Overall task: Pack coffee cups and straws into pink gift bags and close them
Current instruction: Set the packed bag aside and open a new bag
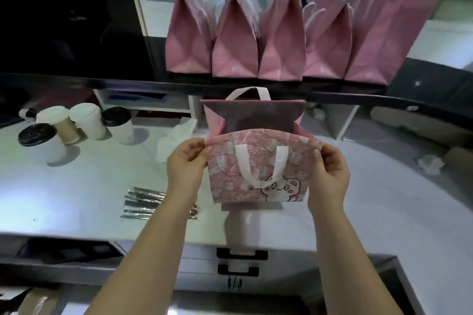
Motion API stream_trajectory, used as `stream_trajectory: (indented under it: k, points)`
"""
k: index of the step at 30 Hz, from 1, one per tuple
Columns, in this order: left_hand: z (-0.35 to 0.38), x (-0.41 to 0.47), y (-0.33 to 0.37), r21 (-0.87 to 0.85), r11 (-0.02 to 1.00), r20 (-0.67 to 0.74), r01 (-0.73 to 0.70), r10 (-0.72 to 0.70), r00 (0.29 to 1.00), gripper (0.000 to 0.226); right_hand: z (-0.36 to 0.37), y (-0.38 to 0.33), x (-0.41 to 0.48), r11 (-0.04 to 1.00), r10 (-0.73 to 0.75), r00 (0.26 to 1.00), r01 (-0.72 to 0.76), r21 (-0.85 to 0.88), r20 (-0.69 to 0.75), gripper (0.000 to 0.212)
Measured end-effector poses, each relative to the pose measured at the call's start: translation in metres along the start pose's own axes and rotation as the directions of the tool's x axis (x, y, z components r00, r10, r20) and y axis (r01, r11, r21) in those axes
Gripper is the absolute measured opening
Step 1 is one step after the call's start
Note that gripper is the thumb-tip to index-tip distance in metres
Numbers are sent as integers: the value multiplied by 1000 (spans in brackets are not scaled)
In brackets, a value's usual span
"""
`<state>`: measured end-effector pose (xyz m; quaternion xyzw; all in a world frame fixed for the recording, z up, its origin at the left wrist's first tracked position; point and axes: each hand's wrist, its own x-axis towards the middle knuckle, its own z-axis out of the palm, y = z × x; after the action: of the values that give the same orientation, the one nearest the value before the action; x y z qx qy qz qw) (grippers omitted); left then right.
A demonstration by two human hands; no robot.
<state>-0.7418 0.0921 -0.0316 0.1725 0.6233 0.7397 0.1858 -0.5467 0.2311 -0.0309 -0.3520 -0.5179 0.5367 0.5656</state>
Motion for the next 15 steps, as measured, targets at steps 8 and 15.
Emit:
stream_trajectory:
  k: [8,15]
  points:
    - [16,63,-20,173,984,125,-32,10,992,30,6,34,54,990,87,995,-82,-114,40,15]
    - [15,93,16,348,902,221,-257,188,957,23,58,-13,98,880,-130,956,234,-413,264,24]
